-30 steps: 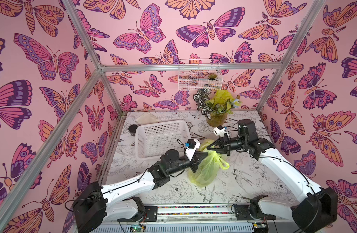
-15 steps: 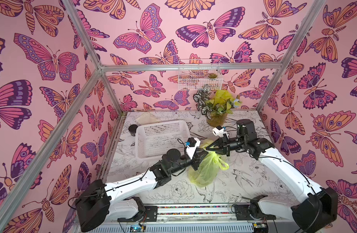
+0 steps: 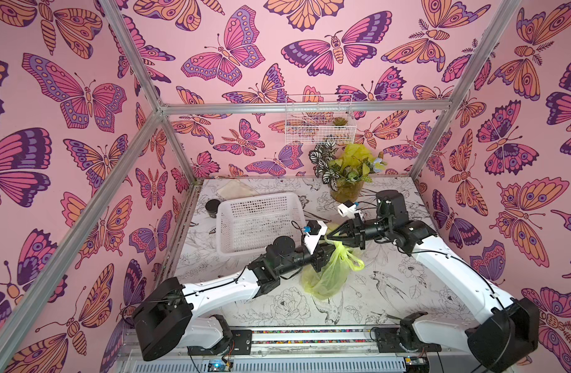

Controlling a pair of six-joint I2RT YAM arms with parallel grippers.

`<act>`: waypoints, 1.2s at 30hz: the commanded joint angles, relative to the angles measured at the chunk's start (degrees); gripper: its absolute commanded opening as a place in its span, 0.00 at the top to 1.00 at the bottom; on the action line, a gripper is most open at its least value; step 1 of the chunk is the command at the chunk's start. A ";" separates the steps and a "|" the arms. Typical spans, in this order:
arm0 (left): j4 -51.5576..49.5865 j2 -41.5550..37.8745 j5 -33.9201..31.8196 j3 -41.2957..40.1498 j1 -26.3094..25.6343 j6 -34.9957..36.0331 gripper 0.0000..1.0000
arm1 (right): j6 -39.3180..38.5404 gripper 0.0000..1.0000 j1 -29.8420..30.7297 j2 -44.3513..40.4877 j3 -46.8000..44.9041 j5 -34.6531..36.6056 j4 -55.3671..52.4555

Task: Place the pineapple into a plastic bag & tie a knot
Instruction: Cross the plastic bag at the center of the board.

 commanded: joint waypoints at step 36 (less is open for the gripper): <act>-28.51 -8.91 -1.09 5.92 0.05 2.38 1.00 | -36.76 0.31 16.36 3.64 28.74 48.01 -49.07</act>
